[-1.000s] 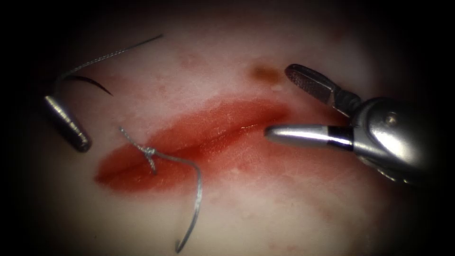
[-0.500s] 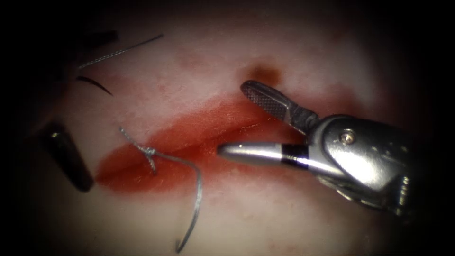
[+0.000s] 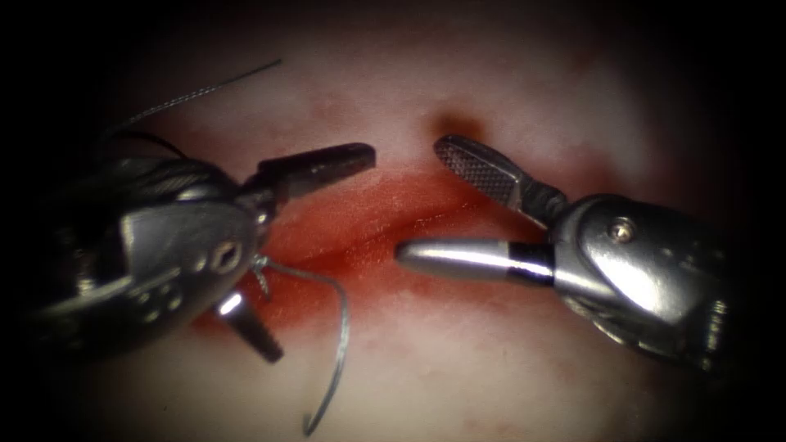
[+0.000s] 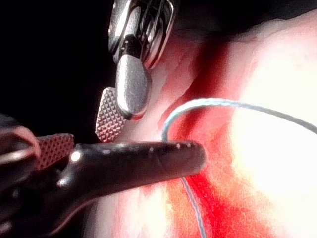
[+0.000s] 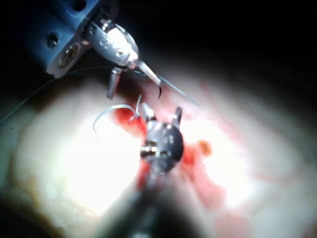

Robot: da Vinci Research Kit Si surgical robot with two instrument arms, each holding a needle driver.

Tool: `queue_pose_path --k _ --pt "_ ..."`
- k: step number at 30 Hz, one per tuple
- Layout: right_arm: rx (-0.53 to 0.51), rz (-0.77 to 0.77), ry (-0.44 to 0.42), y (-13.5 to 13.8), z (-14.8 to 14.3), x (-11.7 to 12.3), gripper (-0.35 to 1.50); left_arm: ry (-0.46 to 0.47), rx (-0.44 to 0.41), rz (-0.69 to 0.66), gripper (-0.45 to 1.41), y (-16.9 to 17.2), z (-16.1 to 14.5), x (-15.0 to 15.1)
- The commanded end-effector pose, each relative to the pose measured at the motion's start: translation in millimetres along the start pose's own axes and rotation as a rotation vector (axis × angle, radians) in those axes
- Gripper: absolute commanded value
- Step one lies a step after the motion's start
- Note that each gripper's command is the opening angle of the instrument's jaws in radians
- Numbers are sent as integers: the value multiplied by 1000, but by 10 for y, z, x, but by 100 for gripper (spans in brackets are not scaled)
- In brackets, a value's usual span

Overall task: Wound Closure
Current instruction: Grab the remaining suture end.

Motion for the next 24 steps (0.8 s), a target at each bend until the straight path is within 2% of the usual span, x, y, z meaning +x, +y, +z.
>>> queue_pose_path --k 1,5,8,16,18,20,21,22,24 --pt "-1 -1 6 1 10 8 121 -8 -2 3 76 11 -4 -2" --pt "-8 -2 7 6 3 8 121 -47 0 24 74 8 1 -10" --pt "-5 1 12 9 -2 11 121 -53 6 42 64 6 6 -10" --pt "1 19 51 8 -5 23 123 -47 12 88 49 4 25 8" --pt "0 23 58 6 -4 26 123 -40 7 102 29 3 30 15" --pt "0 24 58 5 -4 27 123 -36 8 55 5 2 33 18" --pt "-1 24 58 5 -4 27 123 -34 8 28 -11 1 33 19" --pt "-1 24 58 5 -4 26 123 -34 9 19 -38 0 34 20" --pt "-1 29 58 5 -4 26 123 -41 23 -25 -45 -1 33 20"
